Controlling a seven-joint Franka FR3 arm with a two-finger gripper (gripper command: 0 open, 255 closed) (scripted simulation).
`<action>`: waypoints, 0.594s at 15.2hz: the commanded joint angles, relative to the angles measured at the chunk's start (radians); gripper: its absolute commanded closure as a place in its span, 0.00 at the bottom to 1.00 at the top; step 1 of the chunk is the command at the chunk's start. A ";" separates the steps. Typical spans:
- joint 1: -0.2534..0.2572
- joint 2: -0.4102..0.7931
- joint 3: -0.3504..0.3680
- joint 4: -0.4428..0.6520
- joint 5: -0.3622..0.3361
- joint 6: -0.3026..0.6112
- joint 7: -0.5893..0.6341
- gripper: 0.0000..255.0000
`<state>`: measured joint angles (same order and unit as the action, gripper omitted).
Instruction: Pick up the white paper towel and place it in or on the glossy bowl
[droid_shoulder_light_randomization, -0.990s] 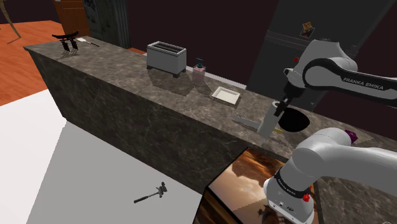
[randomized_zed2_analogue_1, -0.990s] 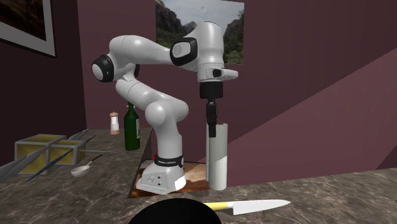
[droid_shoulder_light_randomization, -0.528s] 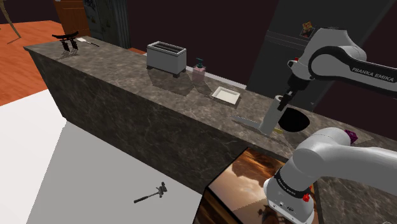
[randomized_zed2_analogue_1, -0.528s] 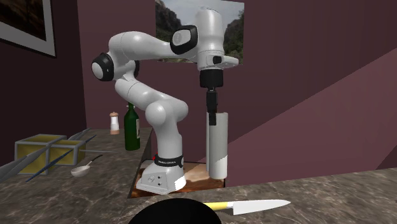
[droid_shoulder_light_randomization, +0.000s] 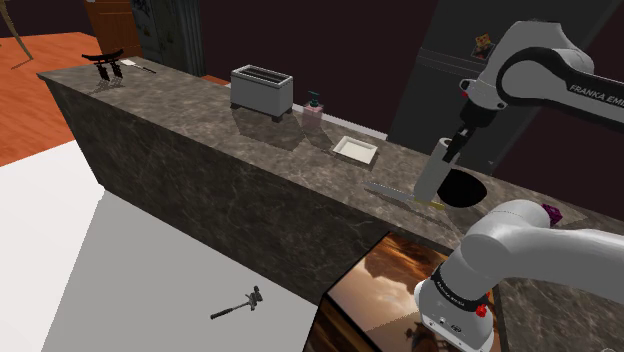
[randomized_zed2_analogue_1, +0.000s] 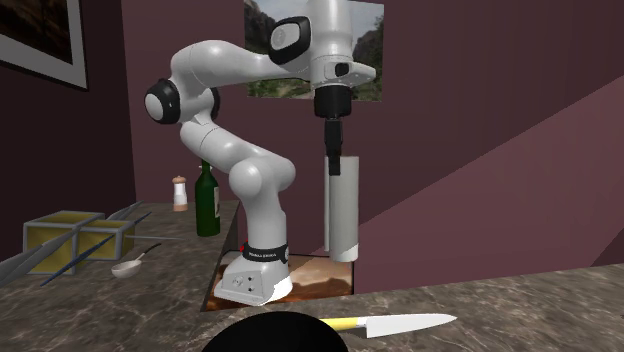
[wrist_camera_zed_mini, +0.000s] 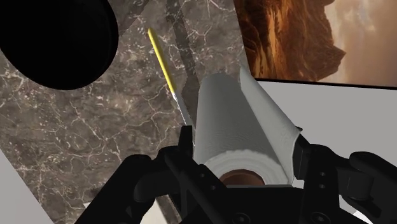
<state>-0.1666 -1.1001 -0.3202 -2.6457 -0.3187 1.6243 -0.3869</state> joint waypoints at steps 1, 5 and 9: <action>0.003 0.006 0.007 0.029 0.007 -0.024 -0.002 1.00; 0.011 0.023 0.021 0.090 0.021 -0.066 -0.005 1.00; 0.017 0.041 0.031 0.143 0.032 -0.103 -0.008 1.00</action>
<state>-0.1515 -1.0633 -0.2923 -2.5140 -0.2898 1.5299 -0.3955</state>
